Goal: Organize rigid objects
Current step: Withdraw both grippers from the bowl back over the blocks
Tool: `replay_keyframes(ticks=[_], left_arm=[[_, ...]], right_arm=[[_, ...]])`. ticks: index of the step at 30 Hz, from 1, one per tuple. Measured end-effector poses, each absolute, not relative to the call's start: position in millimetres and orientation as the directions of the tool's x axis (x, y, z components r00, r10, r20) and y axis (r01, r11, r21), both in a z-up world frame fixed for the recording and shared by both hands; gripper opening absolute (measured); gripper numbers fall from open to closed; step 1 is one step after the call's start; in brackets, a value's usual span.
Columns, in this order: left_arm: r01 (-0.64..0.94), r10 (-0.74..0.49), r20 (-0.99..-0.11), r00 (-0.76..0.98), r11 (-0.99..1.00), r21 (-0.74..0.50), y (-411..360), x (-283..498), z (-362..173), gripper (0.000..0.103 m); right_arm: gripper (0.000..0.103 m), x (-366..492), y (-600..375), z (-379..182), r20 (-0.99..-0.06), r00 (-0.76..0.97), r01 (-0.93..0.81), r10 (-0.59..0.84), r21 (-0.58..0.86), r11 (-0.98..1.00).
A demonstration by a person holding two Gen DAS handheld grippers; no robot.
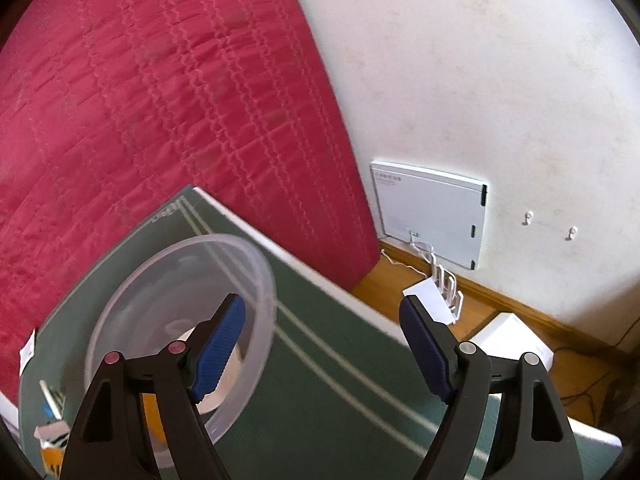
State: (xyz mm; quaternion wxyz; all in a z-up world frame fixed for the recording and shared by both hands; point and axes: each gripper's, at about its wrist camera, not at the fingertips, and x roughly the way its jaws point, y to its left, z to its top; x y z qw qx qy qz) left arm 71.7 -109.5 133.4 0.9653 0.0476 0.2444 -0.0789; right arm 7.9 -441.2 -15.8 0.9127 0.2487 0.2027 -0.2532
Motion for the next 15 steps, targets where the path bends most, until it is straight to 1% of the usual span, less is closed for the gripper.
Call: replay_keyframes(ticks=[5, 8, 10, 11, 15], left_arm=[[0.093, -0.055, -0.459, 0.887, 0.994, 0.059, -77, 74, 139, 0.102], [0.047, -0.019, -0.451, 0.892, 0.998, 0.05, -58, 76, 142, 0.102], [0.013, 0.011, -0.45, 0.893, 0.999, 0.051, -46, 79, 143, 0.102], [-0.008, 0.033, -0.448, 0.894, 0.998, 0.056, -40, 80, 144, 0.102], [-0.076, 0.09, -0.45, 0.889, 0.996, 0.048, -18, 83, 144, 0.102]], right_arm=[[0.08, 0, -411, 12, -0.424, 0.851, 0.47, -0.311, 0.346, 0.812], [0.08, -1, -385, 33, -0.378, 0.898, 0.362, -0.225, 0.345, 0.866], [0.08, 1, -363, 43, -0.361, 0.922, 0.268, -0.139, 0.337, 0.903], [0.08, 2, -346, 46, -0.358, 0.931, 0.199, -0.074, 0.325, 0.924], [0.079, 11, -296, 41, -0.382, 0.917, -0.004, 0.116, 0.283, 0.959]])
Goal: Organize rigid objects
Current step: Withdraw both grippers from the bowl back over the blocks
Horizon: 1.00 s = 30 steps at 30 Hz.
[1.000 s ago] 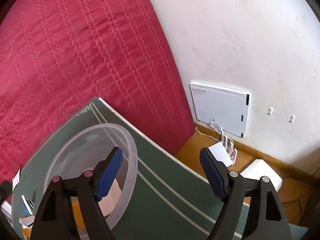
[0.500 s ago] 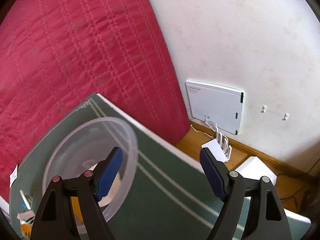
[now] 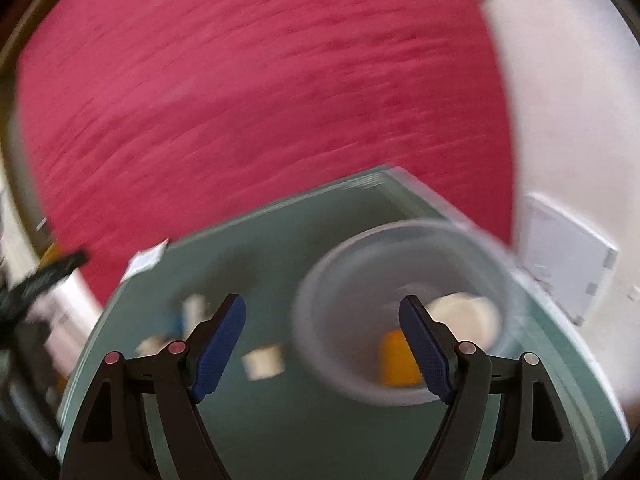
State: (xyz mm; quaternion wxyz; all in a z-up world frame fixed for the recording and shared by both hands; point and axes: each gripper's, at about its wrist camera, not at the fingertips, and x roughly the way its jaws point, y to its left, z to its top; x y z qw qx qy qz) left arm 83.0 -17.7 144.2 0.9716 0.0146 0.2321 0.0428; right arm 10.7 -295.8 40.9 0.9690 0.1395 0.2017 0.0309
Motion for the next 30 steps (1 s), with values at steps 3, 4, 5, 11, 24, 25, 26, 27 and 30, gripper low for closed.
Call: replay_keyframes(ticks=[3, 4, 5, 11, 24, 25, 26, 27, 30], left_arm=[[-0.119, 0.124, -0.457, 0.881, 0.992, 0.04, -4, 85, 142, 0.102], [-0.132, 0.135, -0.46, 0.878, 0.99, 0.038, 1, 86, 140, 0.102], [-0.147, 0.146, -0.464, 0.874, 0.988, 0.035, 7, 88, 138, 0.102], [-0.199, 0.191, -0.508, 0.84, 0.979, 0.04, 26, 94, 121, 0.102], [-0.151, 0.168, -0.613, 0.772, 0.985, 0.08, 25, 106, 77, 0.102], [-0.15, 0.166, -0.617, 0.769, 0.986, 0.079, 26, 107, 75, 0.102], [-0.149, 0.163, -0.623, 0.765, 0.986, 0.075, 27, 108, 73, 0.102], [-0.148, 0.161, -0.627, 0.762, 0.986, 0.072, 28, 108, 72, 0.102], [-0.151, 0.154, -0.642, 0.751, 0.987, 0.06, 33, 107, 67, 0.102]], right_arm=[[0.071, 18, -262, 28, -0.427, 0.878, -0.116, 0.218, 0.252, 0.961], [0.069, 22, -255, 22, -0.443, 0.864, -0.139, 0.239, 0.246, 0.959], [0.066, 26, -249, 16, -0.466, 0.846, -0.161, 0.261, 0.245, 0.956], [0.06, 47, -235, -16, -0.573, 0.763, -0.2, 0.298, 0.229, 0.953], [0.053, 85, -231, -34, -0.658, 0.716, -0.149, 0.233, 0.181, 0.972], [0.053, 87, -231, -34, -0.661, 0.715, -0.145, 0.228, 0.179, 0.973], [0.053, 89, -231, -34, -0.662, 0.715, -0.143, 0.224, 0.176, 0.974], [0.05, 91, -230, -34, -0.662, 0.716, -0.143, 0.221, 0.171, 0.975], [0.047, 98, -224, -32, -0.667, 0.715, -0.15, 0.209, 0.145, 0.978]])
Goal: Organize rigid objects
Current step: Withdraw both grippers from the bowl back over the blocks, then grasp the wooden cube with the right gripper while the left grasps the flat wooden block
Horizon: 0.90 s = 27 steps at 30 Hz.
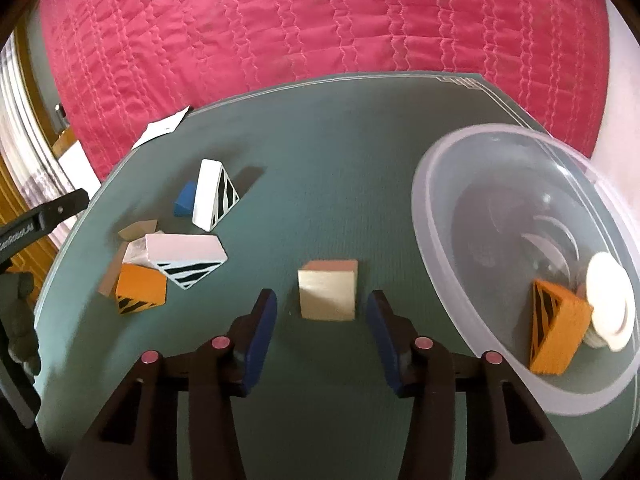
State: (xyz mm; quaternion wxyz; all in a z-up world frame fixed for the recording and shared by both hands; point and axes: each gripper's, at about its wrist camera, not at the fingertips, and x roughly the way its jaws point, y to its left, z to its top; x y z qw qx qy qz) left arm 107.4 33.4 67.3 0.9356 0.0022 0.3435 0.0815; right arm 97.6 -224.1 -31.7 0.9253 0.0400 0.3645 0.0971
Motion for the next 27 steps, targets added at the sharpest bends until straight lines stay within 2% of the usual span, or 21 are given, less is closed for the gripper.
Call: replay_keyframes(ticks=[7, 10, 15, 24, 27], left_arm=[[-0.151, 0.149, -0.686, 0.712, 0.987, 0.057, 41, 99, 49, 0.102], [-0.135, 0.121, -0.709, 0.695, 0.99, 0.037, 42, 97, 40, 0.102], [-0.101, 0.106, -0.73, 0.675, 0.994, 0.051, 33, 98, 28, 0.101], [-0.027, 0.059, -0.754, 0.654, 0.998, 0.055, 18, 103, 17, 0.087], [-0.024, 0.054, -0.764, 0.643, 0.998, 0.051, 17, 106, 13, 0.08]], right_arm=[[0.04, 108, -210, -32, -0.669, 0.726, -0.154, 0.158, 0.066, 0.986], [0.031, 106, -208, -33, -0.665, 0.734, -0.151, 0.136, 0.036, 0.988], [0.031, 100, -206, -34, -0.66, 0.735, -0.171, 0.154, 0.04, 0.984], [0.031, 90, -206, -35, -0.655, 0.73, -0.195, 0.197, 0.077, 0.978], [0.031, 91, -207, -35, -0.654, 0.729, -0.196, 0.205, 0.087, 0.977]])
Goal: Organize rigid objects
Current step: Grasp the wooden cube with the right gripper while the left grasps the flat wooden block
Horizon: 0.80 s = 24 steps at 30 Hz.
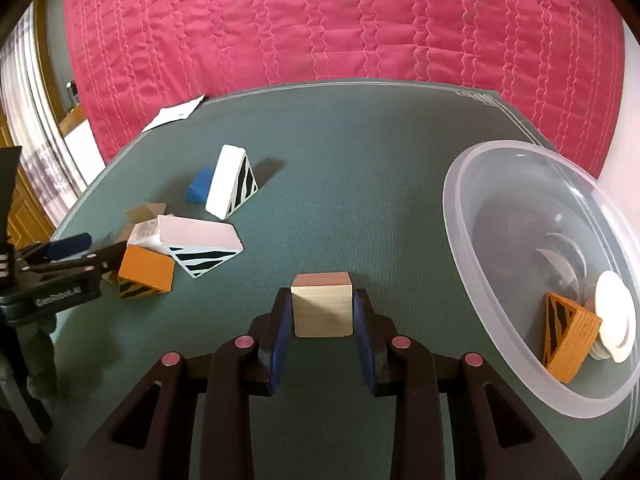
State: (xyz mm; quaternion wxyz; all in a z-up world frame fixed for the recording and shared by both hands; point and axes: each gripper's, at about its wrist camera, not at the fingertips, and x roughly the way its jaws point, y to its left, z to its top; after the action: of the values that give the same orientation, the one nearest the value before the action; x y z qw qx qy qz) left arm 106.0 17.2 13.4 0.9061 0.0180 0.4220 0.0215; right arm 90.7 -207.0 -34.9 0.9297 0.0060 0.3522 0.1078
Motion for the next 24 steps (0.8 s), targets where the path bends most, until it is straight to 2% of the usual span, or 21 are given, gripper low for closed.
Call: replay_keyframes(ticks=[3, 10, 24], left_arm=[[-0.005, 0.022, -0.767, 0.641, 1.0, 0.024, 17, 107, 11, 0.07], [0.046, -0.023, -0.751, 0.66, 0.999, 0.01, 8, 100, 11, 0.029], [-0.055, 0.027, -0.749, 0.662, 0.998, -0.013, 26, 99, 16, 0.029]], right_arm=[[0.031, 91, -207, -35, -0.654, 0.729, -0.196, 0.205, 0.087, 0.977], [0.031, 90, -207, -35, -0.652, 0.729, -0.197, 0.211, 0.095, 0.976], [0.031, 77, -209, -32, -0.61, 0.741, -0.239, 0.282, 0.154, 0.959]])
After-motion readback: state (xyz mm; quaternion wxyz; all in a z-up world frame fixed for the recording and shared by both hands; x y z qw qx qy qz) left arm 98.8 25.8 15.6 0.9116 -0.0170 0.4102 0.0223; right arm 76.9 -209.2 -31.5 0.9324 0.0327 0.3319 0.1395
